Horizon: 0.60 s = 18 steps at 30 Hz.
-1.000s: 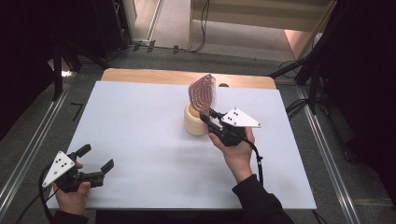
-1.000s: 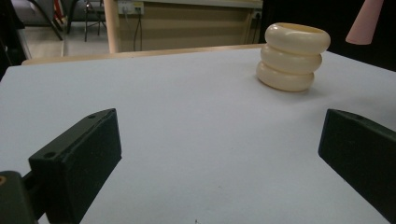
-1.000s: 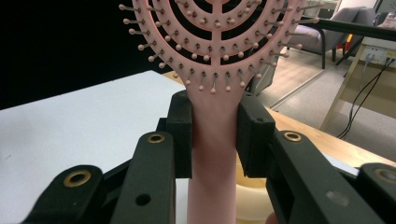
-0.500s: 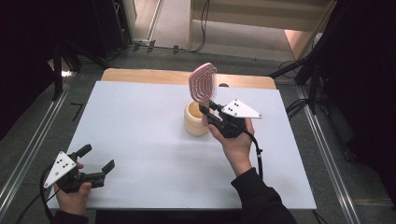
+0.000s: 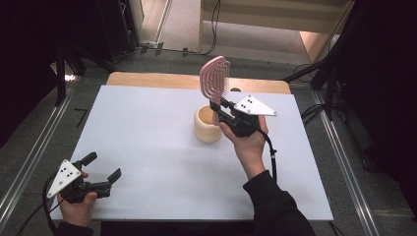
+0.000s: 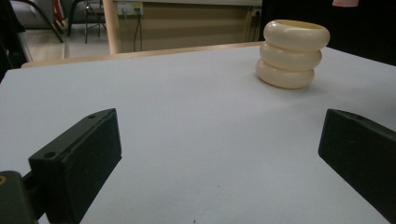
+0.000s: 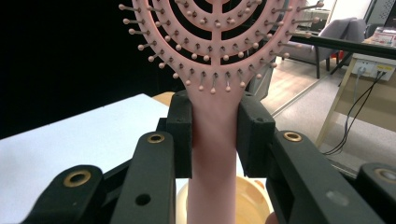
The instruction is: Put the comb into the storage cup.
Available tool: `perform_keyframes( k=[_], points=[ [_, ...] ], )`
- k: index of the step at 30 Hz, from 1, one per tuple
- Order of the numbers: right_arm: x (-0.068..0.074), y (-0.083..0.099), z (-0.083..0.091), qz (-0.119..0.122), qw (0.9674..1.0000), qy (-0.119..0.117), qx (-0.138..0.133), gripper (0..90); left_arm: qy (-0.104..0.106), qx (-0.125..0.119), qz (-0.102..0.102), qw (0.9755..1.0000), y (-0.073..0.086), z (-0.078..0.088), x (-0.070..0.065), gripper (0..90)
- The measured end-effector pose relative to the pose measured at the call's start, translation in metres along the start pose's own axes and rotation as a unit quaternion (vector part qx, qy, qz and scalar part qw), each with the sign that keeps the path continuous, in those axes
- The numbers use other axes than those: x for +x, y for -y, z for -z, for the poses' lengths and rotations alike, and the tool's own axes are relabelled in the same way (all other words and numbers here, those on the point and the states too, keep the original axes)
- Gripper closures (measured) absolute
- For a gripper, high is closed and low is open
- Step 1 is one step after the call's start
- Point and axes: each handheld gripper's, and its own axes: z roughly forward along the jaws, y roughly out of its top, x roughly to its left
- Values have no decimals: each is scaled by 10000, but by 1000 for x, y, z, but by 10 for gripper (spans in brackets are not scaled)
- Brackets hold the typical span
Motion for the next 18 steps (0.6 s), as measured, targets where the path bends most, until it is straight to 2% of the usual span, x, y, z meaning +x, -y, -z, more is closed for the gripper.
perform_keyframes(
  k=[10,18],
  points=[
    [-6,-6,-10,-39,10000,17,-80,683,18,-9,10,10000,0,0,0,2],
    [-10,-1,-19,-92,9999,2,-118,683,12,-21,21,10000,0,0,0,2]
  ],
)
